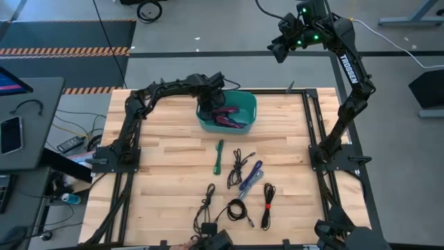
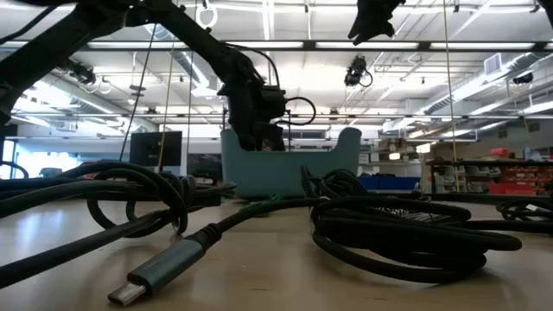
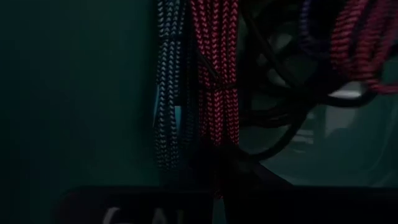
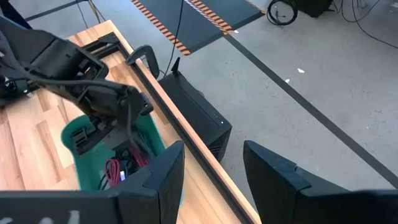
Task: Pick and place USB-C Cables
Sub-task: Put the pink charger cable into the light blue bin
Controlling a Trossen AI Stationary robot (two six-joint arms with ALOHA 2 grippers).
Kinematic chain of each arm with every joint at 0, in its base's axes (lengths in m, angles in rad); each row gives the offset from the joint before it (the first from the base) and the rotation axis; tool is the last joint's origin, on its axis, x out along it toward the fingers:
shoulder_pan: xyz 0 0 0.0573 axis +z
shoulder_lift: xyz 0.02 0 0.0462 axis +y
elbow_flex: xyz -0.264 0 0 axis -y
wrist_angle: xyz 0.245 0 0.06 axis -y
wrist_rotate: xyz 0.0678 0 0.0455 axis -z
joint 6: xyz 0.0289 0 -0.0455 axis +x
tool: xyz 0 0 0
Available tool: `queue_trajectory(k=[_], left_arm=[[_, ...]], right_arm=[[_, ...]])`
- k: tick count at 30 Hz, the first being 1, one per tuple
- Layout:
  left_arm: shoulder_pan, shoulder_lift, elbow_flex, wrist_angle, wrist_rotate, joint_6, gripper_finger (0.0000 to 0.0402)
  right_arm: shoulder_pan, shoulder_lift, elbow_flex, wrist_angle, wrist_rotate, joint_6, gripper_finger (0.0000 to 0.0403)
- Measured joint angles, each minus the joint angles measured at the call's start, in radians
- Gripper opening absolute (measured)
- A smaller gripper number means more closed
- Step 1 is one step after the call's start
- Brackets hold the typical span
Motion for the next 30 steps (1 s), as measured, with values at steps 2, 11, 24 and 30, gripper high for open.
queue_trajectory(k=[2, 11, 24, 30], left_arm=[[-0.007, 0.000, 0.000, 0.008, -0.019, 0.006, 0.0011], [-0.050, -0.002, -0.002, 0.018, -0.173, 0.020, 0.0051], [-0.116, -0.016, 0.473, -0.130, -0.188, -0.036, 0.0063], [-0.112, -0.016, 0.580, -0.170, -0.056, -0.107, 0.0059]], right_arm=[[0.000, 0.000, 0.000, 0.000, 0.000, 0.000, 0.0171], [0.000, 0.000, 0.000, 0.000, 0.000, -0.003, 0.0171], [0.000, 0.000, 0.000, 0.000, 0.000, -0.011, 0.0171], [0.000, 0.000, 0.000, -0.007, 0.000, -0.011, 0.0171]])
